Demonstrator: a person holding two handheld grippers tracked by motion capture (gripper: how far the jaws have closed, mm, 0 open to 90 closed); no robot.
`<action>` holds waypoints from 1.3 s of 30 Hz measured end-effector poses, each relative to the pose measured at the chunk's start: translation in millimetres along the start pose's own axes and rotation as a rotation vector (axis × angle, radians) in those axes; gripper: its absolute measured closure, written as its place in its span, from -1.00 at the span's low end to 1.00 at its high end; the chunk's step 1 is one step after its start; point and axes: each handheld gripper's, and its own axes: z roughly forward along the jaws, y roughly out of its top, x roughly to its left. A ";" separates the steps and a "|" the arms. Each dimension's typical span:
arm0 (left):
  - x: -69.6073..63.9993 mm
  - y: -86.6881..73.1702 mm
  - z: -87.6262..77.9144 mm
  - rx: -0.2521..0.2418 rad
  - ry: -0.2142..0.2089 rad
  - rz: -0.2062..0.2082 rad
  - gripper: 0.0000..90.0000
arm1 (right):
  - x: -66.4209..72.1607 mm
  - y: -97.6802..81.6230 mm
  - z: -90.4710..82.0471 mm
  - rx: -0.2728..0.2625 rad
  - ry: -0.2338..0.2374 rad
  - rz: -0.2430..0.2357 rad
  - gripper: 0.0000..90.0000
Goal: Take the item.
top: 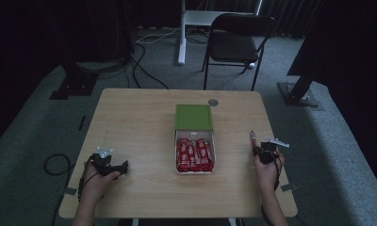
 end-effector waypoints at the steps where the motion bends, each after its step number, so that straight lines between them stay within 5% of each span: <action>1: 0.0 0.0 0.0 0.000 0.000 0.000 -0.95 | 0.3 -0.5 0.6 0.003 0.000 -0.003 0.85; 16: 0.0 0.0 0.0 0.000 0.000 0.000 -0.95 | -1.5 2.1 -7.3 -0.005 0.042 -0.036 0.43; 31: 0.0 0.0 0.0 0.000 0.000 0.000 -0.95 | 19.7 2.2 -20.6 -0.049 0.294 -0.144 0.30; 39: 0.0 0.0 0.0 0.000 0.000 0.000 -0.95 | 31.8 -1.8 -22.1 -0.079 0.391 -0.233 0.22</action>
